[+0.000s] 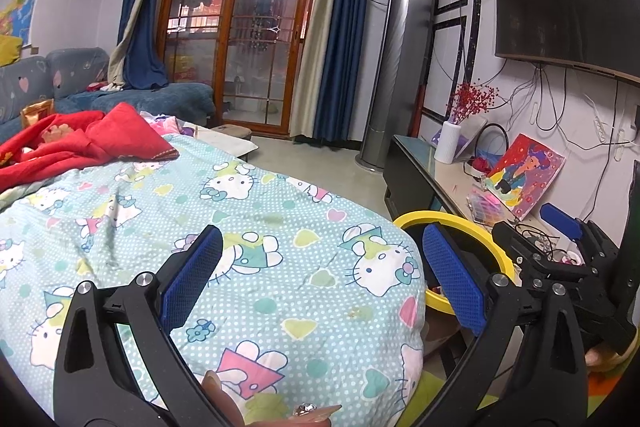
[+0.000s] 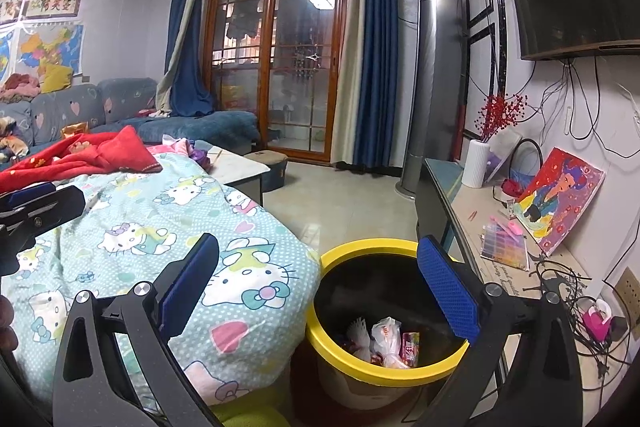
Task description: Collect trash
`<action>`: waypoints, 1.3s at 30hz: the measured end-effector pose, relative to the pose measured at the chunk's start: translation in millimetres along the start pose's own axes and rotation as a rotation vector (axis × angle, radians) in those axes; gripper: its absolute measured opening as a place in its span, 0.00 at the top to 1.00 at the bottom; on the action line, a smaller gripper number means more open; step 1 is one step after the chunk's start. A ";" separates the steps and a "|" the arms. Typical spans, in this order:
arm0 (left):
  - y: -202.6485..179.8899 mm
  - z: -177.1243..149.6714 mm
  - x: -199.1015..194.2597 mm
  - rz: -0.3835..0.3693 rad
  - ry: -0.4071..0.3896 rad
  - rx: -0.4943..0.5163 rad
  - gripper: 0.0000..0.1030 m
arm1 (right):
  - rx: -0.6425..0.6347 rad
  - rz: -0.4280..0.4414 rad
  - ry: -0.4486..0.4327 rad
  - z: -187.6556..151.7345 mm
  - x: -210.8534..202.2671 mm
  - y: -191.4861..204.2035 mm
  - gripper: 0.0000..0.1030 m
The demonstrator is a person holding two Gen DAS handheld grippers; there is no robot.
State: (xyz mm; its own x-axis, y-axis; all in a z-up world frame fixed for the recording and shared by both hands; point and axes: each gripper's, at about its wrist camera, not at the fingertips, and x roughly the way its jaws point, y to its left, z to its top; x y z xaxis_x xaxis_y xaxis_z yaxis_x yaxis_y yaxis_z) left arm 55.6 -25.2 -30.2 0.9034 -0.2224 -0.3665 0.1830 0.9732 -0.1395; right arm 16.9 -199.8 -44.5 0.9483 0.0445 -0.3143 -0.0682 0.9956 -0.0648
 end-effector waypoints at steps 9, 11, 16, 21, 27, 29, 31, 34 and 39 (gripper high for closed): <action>-0.1 0.4 0.6 0.001 0.001 0.000 0.11 | 0.008 -0.007 0.008 -1.3 0.4 -1.5 0.06; -0.1 0.6 0.3 0.003 0.001 -0.001 0.11 | 0.010 -0.009 0.006 -1.4 0.2 -1.8 0.06; 0.5 -1.1 -0.4 0.004 0.002 0.001 0.11 | 0.016 -0.017 0.010 -1.2 1.0 -2.8 0.06; 0.6 -1.4 -0.7 0.005 0.004 -0.001 0.11 | 0.017 -0.016 0.012 -0.7 1.2 -3.4 0.06; 1.1 -2.0 -1.1 0.006 0.005 -0.001 0.11 | 0.021 -0.020 0.013 -1.1 2.7 -2.9 0.06; 1.9 -2.5 -2.5 0.007 0.004 0.000 0.11 | 0.022 -0.021 0.013 -1.8 2.9 -3.0 0.06; 1.0 -1.6 -1.0 0.007 0.006 -0.001 0.11 | 0.024 -0.020 0.012 -1.8 2.9 -3.6 0.06; 1.9 -2.2 -2.1 0.008 0.007 -0.001 0.11 | 0.023 -0.020 0.012 -1.7 2.8 -3.7 0.06; 2.1 -2.4 -1.7 0.012 0.008 0.000 0.11 | 0.022 -0.020 0.014 -1.8 3.0 -3.4 0.06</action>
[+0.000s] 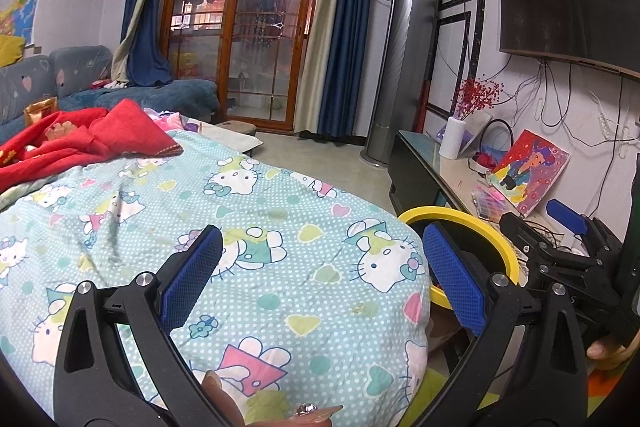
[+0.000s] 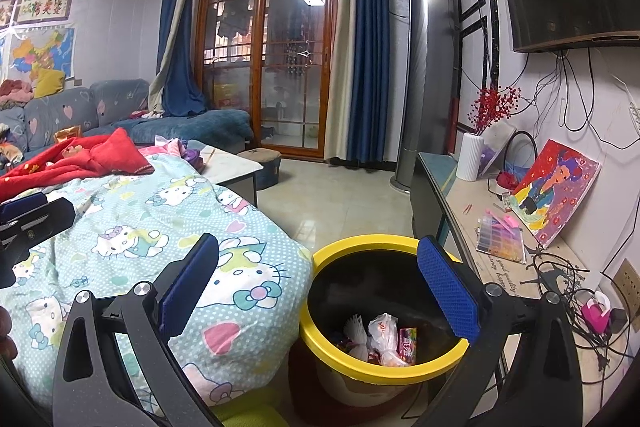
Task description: Collect trash
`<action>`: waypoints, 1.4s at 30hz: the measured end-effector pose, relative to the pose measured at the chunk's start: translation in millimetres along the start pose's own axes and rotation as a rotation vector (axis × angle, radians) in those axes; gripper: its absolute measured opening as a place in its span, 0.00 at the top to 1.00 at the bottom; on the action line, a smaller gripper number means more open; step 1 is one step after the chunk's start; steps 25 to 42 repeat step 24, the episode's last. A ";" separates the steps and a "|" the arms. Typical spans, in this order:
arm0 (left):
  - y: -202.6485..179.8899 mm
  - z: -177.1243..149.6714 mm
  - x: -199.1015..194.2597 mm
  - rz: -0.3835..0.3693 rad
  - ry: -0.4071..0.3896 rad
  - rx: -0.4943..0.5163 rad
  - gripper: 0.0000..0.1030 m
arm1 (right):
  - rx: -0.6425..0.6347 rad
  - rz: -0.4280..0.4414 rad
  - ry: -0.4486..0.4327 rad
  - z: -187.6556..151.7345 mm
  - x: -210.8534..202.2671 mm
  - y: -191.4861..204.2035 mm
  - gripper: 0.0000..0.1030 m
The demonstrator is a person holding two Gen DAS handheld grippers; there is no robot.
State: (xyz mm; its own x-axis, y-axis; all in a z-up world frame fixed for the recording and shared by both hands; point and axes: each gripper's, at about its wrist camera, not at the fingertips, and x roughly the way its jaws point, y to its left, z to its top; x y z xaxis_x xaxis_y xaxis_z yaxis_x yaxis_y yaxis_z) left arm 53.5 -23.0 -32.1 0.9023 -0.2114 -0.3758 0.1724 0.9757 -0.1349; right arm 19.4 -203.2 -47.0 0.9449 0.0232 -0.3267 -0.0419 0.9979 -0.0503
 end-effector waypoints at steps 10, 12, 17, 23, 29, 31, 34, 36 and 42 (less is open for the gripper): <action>13.4 -6.1 -3.1 0.072 0.042 0.000 0.11 | -0.004 0.018 0.019 0.8 3.0 -0.2 0.06; 23.5 -4.0 -8.7 0.076 0.043 -0.026 0.11 | -0.014 0.052 0.046 4.8 7.1 9.4 0.06; 99.9 2.9 -45.3 0.231 0.059 -0.143 0.11 | -0.069 0.229 0.105 24.7 15.0 78.3 0.06; 299.9 -25.2 -128.5 0.706 0.196 -0.407 0.11 | -0.170 0.635 0.433 29.7 36.9 261.6 0.06; 328.4 -33.6 -142.5 0.760 0.221 -0.446 0.11 | -0.205 0.690 0.525 21.6 40.9 305.2 0.06; 328.4 -33.6 -142.5 0.760 0.221 -0.446 0.11 | -0.205 0.690 0.525 21.6 40.9 305.2 0.06; 328.4 -33.6 -142.5 0.760 0.221 -0.446 0.11 | -0.205 0.690 0.525 21.6 40.9 305.2 0.06; 328.4 -33.6 -142.5 0.760 0.221 -0.446 0.11 | -0.205 0.690 0.525 21.6 40.9 305.2 0.06; 328.4 -33.6 -142.5 0.760 0.221 -0.446 0.11 | -0.205 0.690 0.525 21.6 40.9 305.2 0.06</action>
